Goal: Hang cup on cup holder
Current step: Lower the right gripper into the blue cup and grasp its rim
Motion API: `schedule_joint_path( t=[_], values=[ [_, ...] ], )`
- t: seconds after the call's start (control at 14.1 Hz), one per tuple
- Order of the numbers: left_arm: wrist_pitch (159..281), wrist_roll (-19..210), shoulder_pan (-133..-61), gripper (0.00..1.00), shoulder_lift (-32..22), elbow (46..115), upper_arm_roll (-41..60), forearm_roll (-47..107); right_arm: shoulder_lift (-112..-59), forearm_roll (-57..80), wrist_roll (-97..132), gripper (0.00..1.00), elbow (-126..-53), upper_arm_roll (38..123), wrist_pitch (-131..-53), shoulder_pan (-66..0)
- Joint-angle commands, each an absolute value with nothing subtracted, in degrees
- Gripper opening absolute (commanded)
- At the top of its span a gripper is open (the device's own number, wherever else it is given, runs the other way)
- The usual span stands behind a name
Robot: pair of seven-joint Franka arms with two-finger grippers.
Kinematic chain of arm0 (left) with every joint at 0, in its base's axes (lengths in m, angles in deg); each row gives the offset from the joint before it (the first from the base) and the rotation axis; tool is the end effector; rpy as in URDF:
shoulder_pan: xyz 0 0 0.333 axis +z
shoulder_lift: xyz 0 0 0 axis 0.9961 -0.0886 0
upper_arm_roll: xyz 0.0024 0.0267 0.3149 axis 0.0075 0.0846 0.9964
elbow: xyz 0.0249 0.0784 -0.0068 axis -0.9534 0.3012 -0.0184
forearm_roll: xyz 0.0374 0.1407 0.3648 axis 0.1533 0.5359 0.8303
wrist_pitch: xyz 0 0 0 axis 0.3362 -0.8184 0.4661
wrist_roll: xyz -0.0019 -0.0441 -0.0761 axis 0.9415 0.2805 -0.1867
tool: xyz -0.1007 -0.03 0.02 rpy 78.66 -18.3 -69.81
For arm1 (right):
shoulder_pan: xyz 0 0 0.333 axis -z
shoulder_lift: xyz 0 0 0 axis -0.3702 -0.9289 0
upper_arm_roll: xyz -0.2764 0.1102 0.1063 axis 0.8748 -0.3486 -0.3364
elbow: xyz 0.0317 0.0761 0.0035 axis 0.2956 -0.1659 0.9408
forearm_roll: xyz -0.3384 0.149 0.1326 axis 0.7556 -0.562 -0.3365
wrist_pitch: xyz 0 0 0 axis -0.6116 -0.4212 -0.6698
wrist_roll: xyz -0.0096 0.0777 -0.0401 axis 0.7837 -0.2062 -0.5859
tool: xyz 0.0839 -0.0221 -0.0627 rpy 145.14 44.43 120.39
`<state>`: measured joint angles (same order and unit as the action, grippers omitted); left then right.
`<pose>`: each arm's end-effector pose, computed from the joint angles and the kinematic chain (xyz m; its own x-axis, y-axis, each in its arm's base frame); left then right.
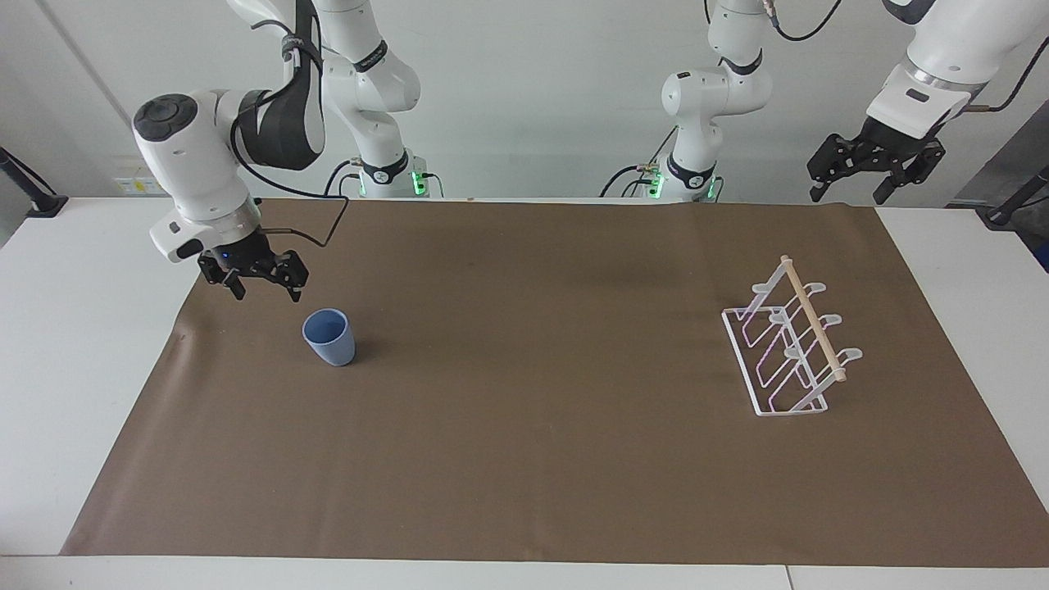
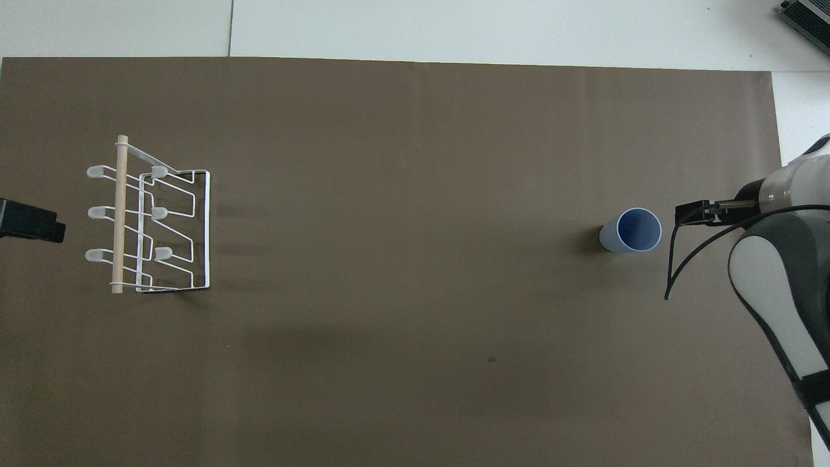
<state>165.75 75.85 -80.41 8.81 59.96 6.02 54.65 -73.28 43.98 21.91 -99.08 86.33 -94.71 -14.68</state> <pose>0.5214 -0.0208 0.6597 0.9934 -0.1120 -0.0243 -0.1121 -0.9937 -0.0021 0.5714 -0.0611 0.4488 0.9976 -0.0255 0.0642 -0.0275 -0.9991 0.0312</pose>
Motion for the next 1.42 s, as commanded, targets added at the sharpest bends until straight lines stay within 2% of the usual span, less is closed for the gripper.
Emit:
schedule_joint_path(
  t=[0.0, 0.21, 0.42, 1.35],
  values=[
    [168.2, 76.2, -79.5, 1.00, 11.3, 63.8, 5.4, 53.8, -75.4, 43.1, 22.3, 1.00, -100.7, 85.7, -101.0, -14.7],
    [168.5, 76.3, -79.7, 1.00, 11.4, 64.4, 5.3, 53.7, -77.0, 42.6, 24.3, 1.00, -102.9, 85.2, -107.3, -14.8],
    [169.0, 76.5, -80.2, 1.00, 12.0, 65.4, 5.3, 53.7, -77.6, 42.4, 26.8, 1.00, -105.3, 84.3, -109.8, -15.8],
    [168.8, 76.5, -80.4, 1.00, 12.6, 66.2, 4.6, 53.8, -75.4, 42.3, 25.4, 1.00, -110.8, 84.5, -109.0, -15.0]
  ],
)
